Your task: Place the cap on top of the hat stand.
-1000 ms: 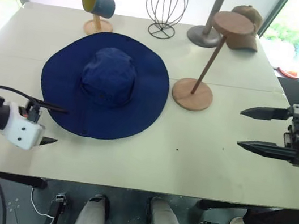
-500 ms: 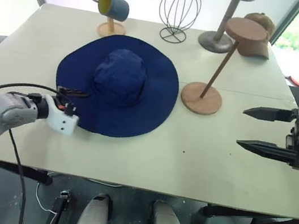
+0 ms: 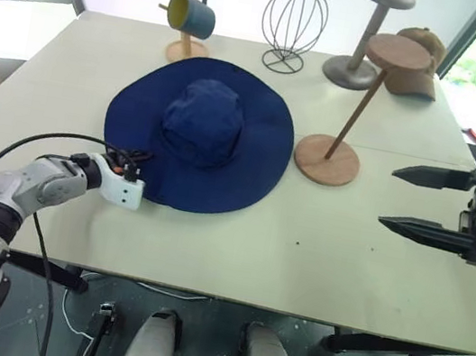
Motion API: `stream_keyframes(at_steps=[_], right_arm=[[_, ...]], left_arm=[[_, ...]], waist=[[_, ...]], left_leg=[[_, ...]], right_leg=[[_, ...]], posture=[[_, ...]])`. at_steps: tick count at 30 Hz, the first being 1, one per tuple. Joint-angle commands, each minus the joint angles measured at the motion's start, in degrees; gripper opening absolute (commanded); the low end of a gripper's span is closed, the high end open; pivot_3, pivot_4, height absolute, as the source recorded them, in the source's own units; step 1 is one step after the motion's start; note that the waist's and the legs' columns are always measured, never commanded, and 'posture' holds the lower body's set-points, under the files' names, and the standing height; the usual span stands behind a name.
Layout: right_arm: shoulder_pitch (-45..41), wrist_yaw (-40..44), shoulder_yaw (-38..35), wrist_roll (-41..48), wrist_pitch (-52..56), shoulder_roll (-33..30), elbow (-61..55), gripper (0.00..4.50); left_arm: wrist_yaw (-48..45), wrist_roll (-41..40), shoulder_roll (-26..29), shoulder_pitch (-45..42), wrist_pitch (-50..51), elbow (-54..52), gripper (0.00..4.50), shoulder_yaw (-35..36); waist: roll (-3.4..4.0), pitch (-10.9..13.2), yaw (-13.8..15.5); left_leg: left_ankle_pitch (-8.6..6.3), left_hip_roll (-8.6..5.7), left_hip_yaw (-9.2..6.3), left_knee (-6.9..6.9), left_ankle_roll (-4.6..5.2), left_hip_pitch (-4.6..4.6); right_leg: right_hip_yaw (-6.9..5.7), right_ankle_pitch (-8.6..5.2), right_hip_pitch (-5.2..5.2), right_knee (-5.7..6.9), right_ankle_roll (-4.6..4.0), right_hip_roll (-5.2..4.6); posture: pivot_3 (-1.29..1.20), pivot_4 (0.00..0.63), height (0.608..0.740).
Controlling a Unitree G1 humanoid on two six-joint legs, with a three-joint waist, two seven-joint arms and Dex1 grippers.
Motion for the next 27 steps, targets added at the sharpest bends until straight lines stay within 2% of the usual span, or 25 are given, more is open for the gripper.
stream_keyframes(at_steps=[1, 4, 8, 12, 18, 21, 27], right_arm=[[-0.3, -0.3, -3.6, 2.8, 1.8, -1.2, -0.5, 4.50], [0.0, -1.6, -3.4, 0.9, -0.2, -0.9, -0.6, 4.50], [0.0, -2.3, -3.5, 0.4, -1.4, -0.5, 0.2, 4.50], [0.4, -2.7, -3.5, 0.3, -2.3, -0.5, 0.6, 4.50], [0.7, -3.1, -3.1, -0.4, -4.1, -0.1, 1.2, 4.50], [0.9, -3.2, -2.9, -0.8, -4.9, 0.0, 1.5, 4.50], [1.3, -3.3, -3.1, -1.6, -6.3, -0.1, 2.2, 4.50]], left_arm=[[-4.3, -7.3, 0.3, -2.0, 1.3, -0.4, 0.05, 1.8], [-10.3, -15.1, 0.2, -2.6, 4.7, -2.5, 0.05, 4.2], [-20.6, -29.1, -1.8, -3.4, 18.2, -10.1, 0.05, 9.8], [-25.5, -37.4, -3.6, -5.8, 33.0, -18.9, 0.05, 13.9], [-26.5, -44.0, -6.8, -14.0, 53.7, -25.8, 0.05, 17.4], [-25.7, -45.5, -8.6, -18.4, 59.9, -26.3, 0.05, 17.9], [-21.8, -46.1, -14.4, -30.6, 67.8, -18.9, 0.05, 17.6]], waist=[[0.00, 0.0, 0.0], [-0.03, 0.0, -0.3], [-0.07, 0.0, -0.5], [-0.12, 0.1, -0.5], [-0.19, 0.1, -0.6], [-0.23, 0.1, -0.6], [-0.33, 0.2, -0.6]], left_leg=[[0.00, 0.00, 0.00, -0.01, 0.00, -0.02], [0.00, 0.00, 0.00, -0.04, 0.00, -0.04], [0.00, 0.01, 0.00, -0.08, 0.00, -0.08], [0.00, 0.01, -0.01, -0.06, 0.01, -0.09], [0.00, 0.00, -0.05, -0.04, 0.01, -0.11], [0.00, -0.01, -0.06, -0.03, 0.01, -0.12], [-0.01, -0.02, -0.08, -0.02, 0.02, -0.13]], right_leg=[[0.00, 0.04, -0.01, 0.00, -0.06, 0.00], [0.00, 0.06, -0.04, -0.02, -0.05, 0.00], [0.00, 0.09, -0.10, -0.02, 0.06, 0.01], [0.00, 0.11, -0.10, -0.02, 0.13, 0.02], [0.00, 0.07, -0.09, -0.02, 0.24, 0.04], [-0.01, 0.06, -0.09, -0.03, 0.27, 0.04], [-0.01, 0.06, -0.09, -0.03, 0.27, 0.05]], posture=[[0.00, 0.150, 0.740], [0.00, 0.150, 0.740], [0.00, 0.150, 0.740], [0.00, 0.150, 0.740], [0.00, 0.150, 0.740], [0.00, 0.150, 0.740], [0.00, 0.150, 0.740]])
